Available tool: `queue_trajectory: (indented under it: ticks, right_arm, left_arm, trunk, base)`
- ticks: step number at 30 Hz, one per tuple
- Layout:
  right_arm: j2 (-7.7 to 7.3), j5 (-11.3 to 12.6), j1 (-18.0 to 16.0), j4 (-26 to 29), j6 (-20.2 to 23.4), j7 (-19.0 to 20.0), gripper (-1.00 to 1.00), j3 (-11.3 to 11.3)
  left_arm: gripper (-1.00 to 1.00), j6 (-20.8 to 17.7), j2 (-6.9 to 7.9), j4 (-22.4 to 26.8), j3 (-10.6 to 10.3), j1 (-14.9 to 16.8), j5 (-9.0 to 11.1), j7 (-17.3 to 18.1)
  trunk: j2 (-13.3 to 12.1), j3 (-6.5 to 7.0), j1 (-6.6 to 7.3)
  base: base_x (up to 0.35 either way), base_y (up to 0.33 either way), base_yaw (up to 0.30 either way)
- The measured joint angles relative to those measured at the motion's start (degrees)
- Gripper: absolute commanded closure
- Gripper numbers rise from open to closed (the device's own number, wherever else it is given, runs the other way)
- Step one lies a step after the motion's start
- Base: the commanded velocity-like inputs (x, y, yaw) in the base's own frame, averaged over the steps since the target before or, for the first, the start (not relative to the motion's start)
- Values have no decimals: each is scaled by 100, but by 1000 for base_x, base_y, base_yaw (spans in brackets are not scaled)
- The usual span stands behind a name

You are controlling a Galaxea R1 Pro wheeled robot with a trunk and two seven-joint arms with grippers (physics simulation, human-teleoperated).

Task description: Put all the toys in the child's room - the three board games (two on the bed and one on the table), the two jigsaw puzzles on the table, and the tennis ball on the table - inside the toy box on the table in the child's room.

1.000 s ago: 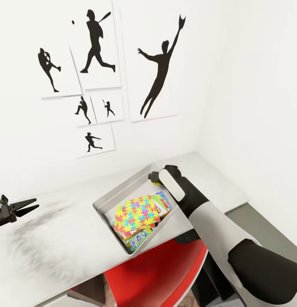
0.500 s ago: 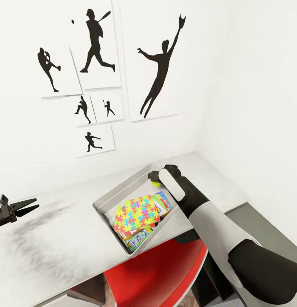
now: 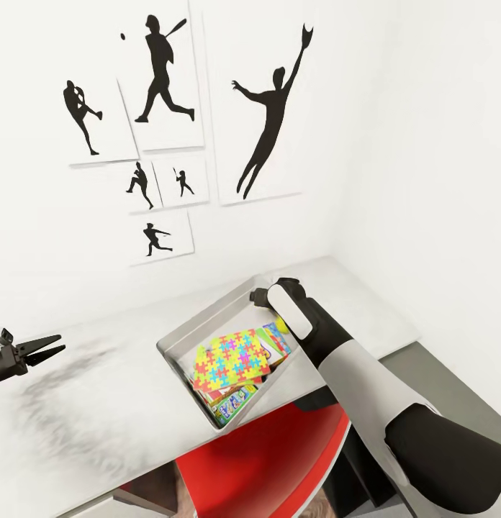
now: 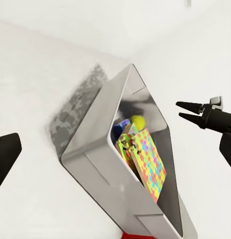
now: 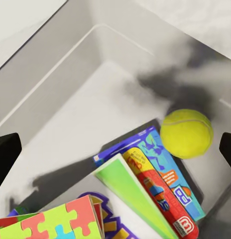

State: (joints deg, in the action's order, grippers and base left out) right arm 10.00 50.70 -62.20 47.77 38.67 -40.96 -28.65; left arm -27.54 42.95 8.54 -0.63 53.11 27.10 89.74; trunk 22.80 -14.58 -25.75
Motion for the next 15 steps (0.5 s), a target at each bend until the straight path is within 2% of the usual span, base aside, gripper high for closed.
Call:
queue_trajectory:
  ticks: [11,15]
  right_arm:
    - [0,0,8,6,0,0,-100,0]
    - [0,3,37,168,5,0,-100,10]
  left_arm:
    - [-100,2,5,0,0,0,-2,0]
    - [-100,1,8,0,1,0,-1,0]
  trunk:
    - [0,8,0]
    - [1,37,0]
  base:
    - [0,0,0]
    - [0,0,0]
